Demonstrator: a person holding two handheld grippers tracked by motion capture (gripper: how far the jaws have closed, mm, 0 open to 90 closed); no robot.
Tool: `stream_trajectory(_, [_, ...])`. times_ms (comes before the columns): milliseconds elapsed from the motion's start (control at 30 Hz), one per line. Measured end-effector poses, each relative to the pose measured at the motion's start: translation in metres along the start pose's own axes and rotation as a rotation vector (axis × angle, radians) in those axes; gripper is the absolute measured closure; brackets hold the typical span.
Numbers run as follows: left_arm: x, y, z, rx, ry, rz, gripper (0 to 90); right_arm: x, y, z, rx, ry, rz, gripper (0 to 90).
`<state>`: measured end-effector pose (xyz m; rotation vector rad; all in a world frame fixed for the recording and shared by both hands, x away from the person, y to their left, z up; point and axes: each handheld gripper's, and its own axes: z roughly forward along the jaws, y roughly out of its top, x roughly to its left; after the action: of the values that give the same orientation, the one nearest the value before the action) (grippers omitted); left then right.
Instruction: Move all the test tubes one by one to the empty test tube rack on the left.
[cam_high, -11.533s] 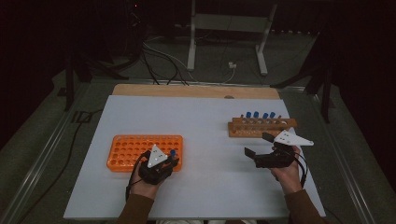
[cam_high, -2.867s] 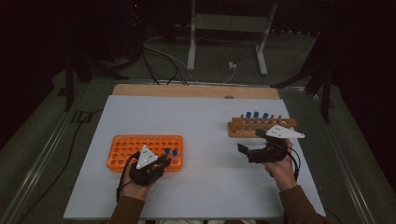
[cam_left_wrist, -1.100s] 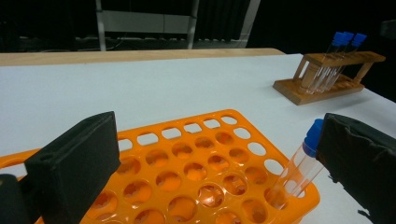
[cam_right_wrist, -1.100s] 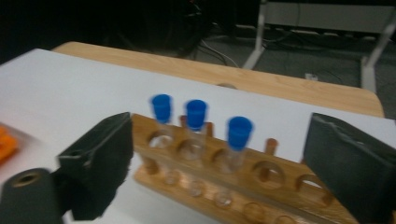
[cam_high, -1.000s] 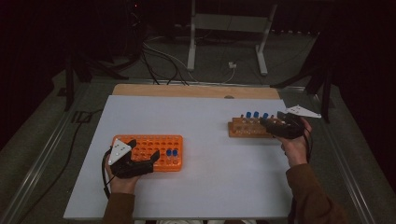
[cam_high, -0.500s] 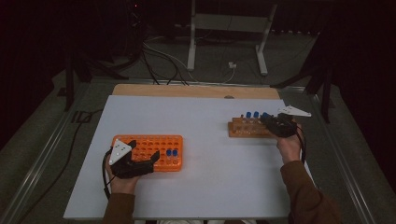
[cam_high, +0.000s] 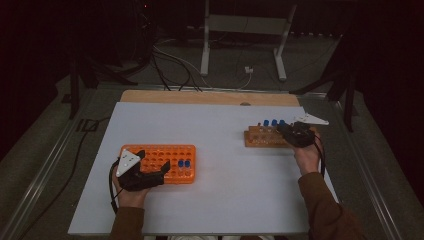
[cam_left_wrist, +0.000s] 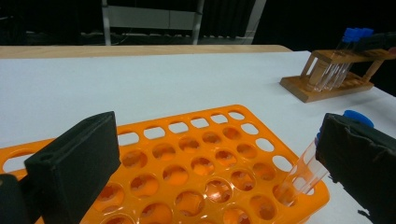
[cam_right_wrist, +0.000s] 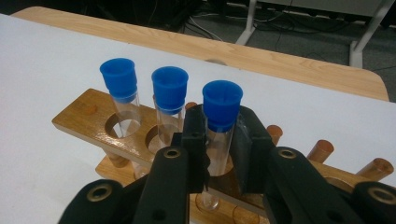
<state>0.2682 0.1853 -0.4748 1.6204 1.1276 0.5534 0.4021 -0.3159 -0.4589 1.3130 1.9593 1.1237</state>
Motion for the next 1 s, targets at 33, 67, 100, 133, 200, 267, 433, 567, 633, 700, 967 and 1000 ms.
stream_trajectory(33, [0.0,0.0,0.0,0.0,0.0,0.0,0.8,0.0,0.001,-0.001,-0.003,0.0,0.002,77.2])
stream_trajectory(67, [0.0,0.0,0.0,0.001,0.0,0.002,0.8,0.001,0.001,-0.001,-0.006,0.002,0.004,77.2])
stream_trajectory(100, [-0.001,0.0,0.0,0.002,0.0,0.001,0.8,0.001,0.002,-0.002,-0.009,0.003,0.001,77.2])
stream_trajectory(133, [-0.001,-0.001,0.0,0.003,0.001,0.002,0.8,0.002,0.003,-0.003,-0.011,0.004,0.0,77.2])
stream_trajectory(200, [0.0,-0.001,0.001,0.006,0.0,0.0,0.8,0.002,0.005,-0.005,-0.017,0.003,0.0,77.3])
stream_trajectory(267, [0.0,-0.001,0.001,0.004,0.001,-0.003,0.8,0.001,0.007,-0.008,-0.022,0.003,0.007,77.3])
stream_trajectory(433, [0.0,-0.002,0.001,0.008,0.006,-0.003,0.8,0.0,0.015,-0.017,-0.042,0.002,0.007,77.3])
stream_trajectory(567, [-0.001,-0.002,0.002,0.013,0.01,0.0,0.8,0.0,0.027,-0.028,-0.07,0.003,-0.001,77.3])
stream_trajectory(633, [-0.001,-0.002,0.003,0.016,0.012,0.001,0.8,0.0,0.033,-0.034,-0.086,0.0,-0.003,77.3])
stream_trajectory(700, [-0.001,-0.002,0.003,0.017,0.013,0.001,0.8,0.0,0.038,-0.039,-0.094,-0.002,-0.01,77.3])
stream_trajectory(967, [0.0,-0.003,0.002,0.018,0.021,-0.005,0.8,0.006,0.052,-0.057,-0.117,0.012,-0.039,77.3])
stream_trajectory(1000, [0.0,-0.003,0.002,0.018,0.02,-0.004,0.8,0.007,0.052,-0.058,-0.116,0.019,-0.04,77.3])
